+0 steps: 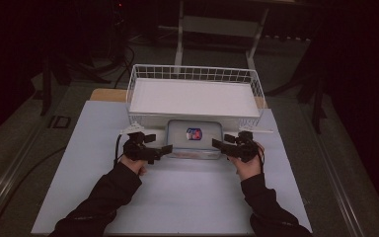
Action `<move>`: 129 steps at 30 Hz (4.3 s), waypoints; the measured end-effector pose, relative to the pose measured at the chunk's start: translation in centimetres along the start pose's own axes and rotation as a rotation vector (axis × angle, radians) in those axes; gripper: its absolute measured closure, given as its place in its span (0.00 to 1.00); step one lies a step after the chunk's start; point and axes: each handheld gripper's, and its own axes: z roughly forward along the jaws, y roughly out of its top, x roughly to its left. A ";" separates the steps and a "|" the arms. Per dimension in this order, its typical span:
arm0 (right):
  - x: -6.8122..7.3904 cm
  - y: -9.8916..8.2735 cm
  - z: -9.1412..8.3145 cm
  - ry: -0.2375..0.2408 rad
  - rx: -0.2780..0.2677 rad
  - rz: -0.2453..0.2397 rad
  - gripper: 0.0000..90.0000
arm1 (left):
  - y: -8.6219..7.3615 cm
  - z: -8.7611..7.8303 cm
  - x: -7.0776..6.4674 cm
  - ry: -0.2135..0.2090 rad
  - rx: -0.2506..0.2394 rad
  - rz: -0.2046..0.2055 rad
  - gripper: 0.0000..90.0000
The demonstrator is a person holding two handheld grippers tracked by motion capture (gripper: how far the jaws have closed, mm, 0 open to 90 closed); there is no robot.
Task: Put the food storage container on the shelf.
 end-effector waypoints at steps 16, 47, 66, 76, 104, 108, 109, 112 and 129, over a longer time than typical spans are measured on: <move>4.7 -1.0 -0.7 0.108 0.017 -0.089 0.65 | -2.3 -3.5 -3.8 0.004 0.045 0.068 0.00; 5.4 -2.6 3.6 0.091 0.130 -0.122 1.00 | -5.3 -4.2 -5.3 0.046 0.045 0.113 0.00; 4.6 -2.1 6.2 0.038 0.146 -0.105 1.00 | -5.4 -4.2 -4.9 0.048 0.048 0.113 0.00; 3.5 -1.5 7.1 0.003 0.120 -0.072 1.00 | -5.5 -4.1 -4.8 0.043 0.049 0.108 0.00; 3.0 -0.7 8.1 0.002 0.101 -0.056 0.92 | -5.5 -4.2 -4.7 0.046 0.052 0.118 0.00; 3.5 -1.1 7.3 -0.006 0.090 -0.106 0.82 | -5.5 -4.1 -4.6 0.052 0.056 0.120 0.00; 3.6 -1.2 7.1 -0.007 0.085 -0.103 0.77 | -5.5 -4.1 -4.7 0.052 0.055 0.119 0.00; 4.0 -1.4 6.5 0.000 0.069 -0.120 0.59 | -5.4 -4.2 -4.7 0.051 0.050 0.122 0.00; 4.7 -3.4 1.5 0.129 0.026 -0.115 0.22 | -5.5 -4.4 -4.7 0.050 0.048 0.121 0.00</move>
